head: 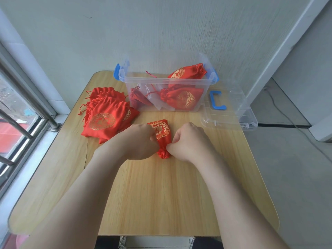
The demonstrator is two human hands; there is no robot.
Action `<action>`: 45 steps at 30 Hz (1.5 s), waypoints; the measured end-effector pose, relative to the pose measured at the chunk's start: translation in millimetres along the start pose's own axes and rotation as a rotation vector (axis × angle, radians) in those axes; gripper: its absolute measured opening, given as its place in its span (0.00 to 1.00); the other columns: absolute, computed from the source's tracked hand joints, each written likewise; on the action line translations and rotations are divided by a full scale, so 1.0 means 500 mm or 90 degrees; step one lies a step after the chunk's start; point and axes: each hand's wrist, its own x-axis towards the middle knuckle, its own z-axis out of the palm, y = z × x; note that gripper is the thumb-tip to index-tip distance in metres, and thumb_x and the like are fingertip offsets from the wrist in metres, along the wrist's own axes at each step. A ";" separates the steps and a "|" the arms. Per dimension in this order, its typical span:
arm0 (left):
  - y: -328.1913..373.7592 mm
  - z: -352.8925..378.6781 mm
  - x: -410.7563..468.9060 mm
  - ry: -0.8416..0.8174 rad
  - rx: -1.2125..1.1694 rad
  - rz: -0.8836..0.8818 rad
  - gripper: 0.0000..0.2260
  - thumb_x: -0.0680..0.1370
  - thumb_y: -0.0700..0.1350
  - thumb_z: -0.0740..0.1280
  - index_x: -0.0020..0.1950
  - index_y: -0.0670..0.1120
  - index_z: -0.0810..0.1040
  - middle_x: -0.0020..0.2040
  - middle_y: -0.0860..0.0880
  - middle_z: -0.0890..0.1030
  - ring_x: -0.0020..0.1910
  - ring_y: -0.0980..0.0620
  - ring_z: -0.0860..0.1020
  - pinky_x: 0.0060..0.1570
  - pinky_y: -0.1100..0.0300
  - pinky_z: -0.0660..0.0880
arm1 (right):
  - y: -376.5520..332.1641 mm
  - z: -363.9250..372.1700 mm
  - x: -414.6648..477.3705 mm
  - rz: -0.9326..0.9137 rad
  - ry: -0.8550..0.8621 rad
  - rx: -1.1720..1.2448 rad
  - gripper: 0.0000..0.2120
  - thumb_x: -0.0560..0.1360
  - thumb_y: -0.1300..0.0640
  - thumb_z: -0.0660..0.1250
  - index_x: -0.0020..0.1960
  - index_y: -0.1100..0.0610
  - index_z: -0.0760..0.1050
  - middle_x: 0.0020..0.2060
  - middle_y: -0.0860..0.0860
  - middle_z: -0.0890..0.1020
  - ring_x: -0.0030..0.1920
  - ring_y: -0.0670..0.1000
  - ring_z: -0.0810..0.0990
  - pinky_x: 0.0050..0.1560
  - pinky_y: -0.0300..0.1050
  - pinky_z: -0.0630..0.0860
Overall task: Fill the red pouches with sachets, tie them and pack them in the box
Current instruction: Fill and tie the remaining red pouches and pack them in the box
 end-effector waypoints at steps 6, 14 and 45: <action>0.004 0.005 0.012 0.037 -0.309 -0.032 0.12 0.79 0.45 0.68 0.43 0.37 0.84 0.39 0.42 0.87 0.40 0.47 0.85 0.45 0.50 0.81 | -0.002 -0.012 -0.002 -0.012 -0.005 0.052 0.06 0.70 0.52 0.77 0.36 0.52 0.82 0.36 0.49 0.85 0.39 0.53 0.85 0.40 0.49 0.85; 0.015 0.000 0.020 0.048 -0.622 -0.092 0.06 0.79 0.42 0.71 0.45 0.41 0.84 0.44 0.38 0.86 0.34 0.48 0.76 0.35 0.56 0.75 | -0.008 -0.037 -0.006 -0.025 0.001 0.119 0.09 0.71 0.51 0.78 0.38 0.56 0.85 0.36 0.51 0.86 0.40 0.53 0.86 0.31 0.42 0.78; 0.009 0.000 0.016 0.108 -0.539 0.062 0.10 0.86 0.47 0.67 0.49 0.41 0.77 0.40 0.45 0.87 0.32 0.51 0.73 0.34 0.55 0.72 | -0.010 -0.039 0.008 -0.109 0.050 0.278 0.07 0.76 0.52 0.76 0.41 0.51 0.82 0.37 0.45 0.88 0.42 0.47 0.86 0.40 0.43 0.77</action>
